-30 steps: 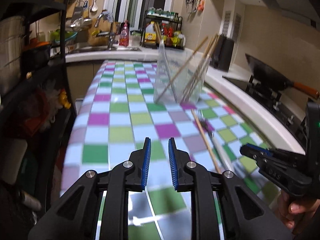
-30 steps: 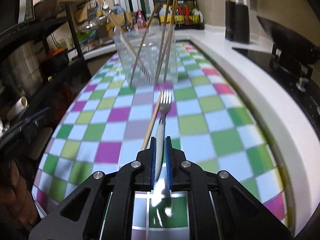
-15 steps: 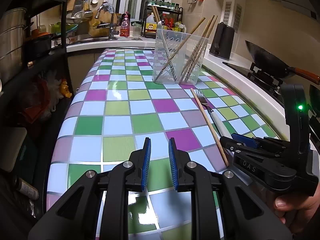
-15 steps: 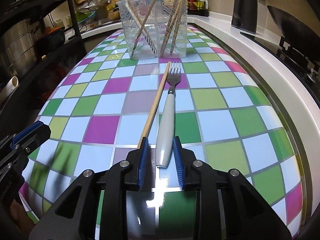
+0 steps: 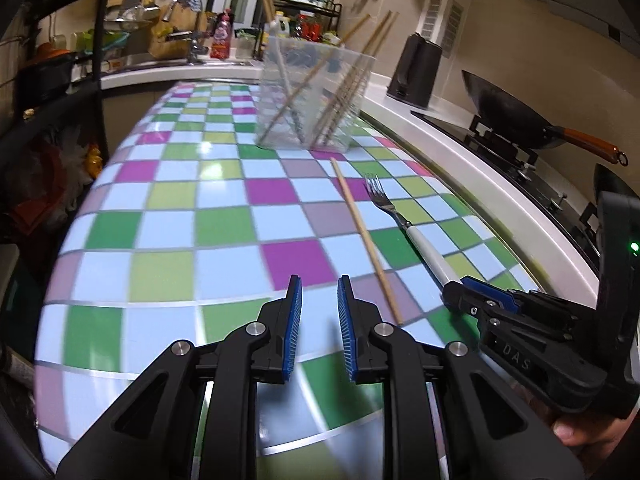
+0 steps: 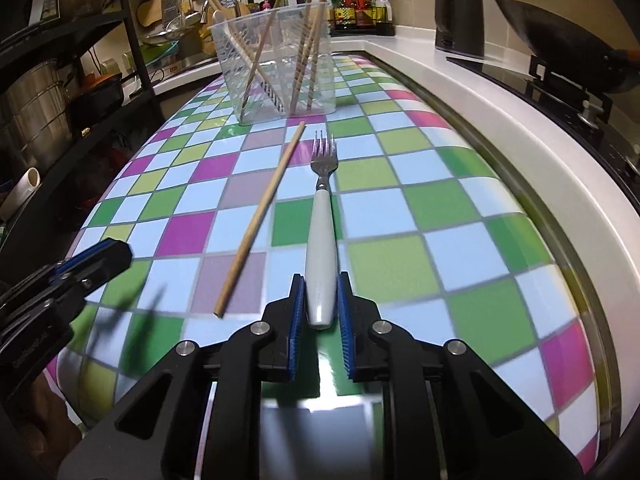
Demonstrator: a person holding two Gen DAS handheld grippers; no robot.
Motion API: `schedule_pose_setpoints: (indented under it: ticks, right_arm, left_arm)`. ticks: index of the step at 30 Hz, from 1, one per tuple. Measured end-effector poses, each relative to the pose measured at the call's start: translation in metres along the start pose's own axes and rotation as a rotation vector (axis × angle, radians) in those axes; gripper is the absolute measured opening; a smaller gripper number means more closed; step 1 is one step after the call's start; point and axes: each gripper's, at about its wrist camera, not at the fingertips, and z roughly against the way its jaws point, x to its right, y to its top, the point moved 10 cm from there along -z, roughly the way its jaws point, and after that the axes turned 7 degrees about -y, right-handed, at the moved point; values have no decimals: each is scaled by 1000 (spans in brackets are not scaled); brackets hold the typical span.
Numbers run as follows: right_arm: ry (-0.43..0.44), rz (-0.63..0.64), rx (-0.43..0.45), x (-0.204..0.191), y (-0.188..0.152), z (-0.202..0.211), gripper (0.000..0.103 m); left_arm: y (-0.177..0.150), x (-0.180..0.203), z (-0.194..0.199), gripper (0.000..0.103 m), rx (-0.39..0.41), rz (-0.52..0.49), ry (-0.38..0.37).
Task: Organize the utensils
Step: 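Lower the left tool to the last chopstick while the right tool lowers to the white fork handle, then grasp the last chopstick with the left tool while the right tool grasps the white-handled fork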
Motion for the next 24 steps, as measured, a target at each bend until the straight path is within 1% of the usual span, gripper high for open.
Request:
schedule_pose_setpoints:
  ticks: [4,8,11,14,15,16,17,19,20,24]
  right_arm:
    - [-21,2,7,14,-8,5,17]
    - [-19,-17,13,26,-11,8,17]
    - [-18,-17,14,29,-12,9,17]
    - [-18,-9,15,28,-14,8,18]
    - [-19,-8,18,28,-14,8,18]
    - [-19,-8,20,27,-14,8,19]
    - [-20,-10,23,27,-14,8,19]
    - [-29,-10,28,27,-13,7,20]
    - [-37,-7,31,27,-12,7,17]
    - [-41,-2,39,20,-11,6,17]
  left_arm:
    - [-3,21,-20,19,-36,16,-27]
    - [-5,33,-35,20,-56,19,-22]
    - [-10,39,-46,20,-91,9,-3]
    - [-12,43,-47,20,-96,-39,29]
    - [-12,43,-46,18,-98,-49,35]
    - [-13,42,-46,8,-98,-52,45]
    - [-13,39,-44,6,-97,-53,59]
    - [-14,32,-39,5,-90,-48,66]
    - [-14,29,-37,5,-87,-45,72]
    - [-17,13,-23,5,-81,-39,95]
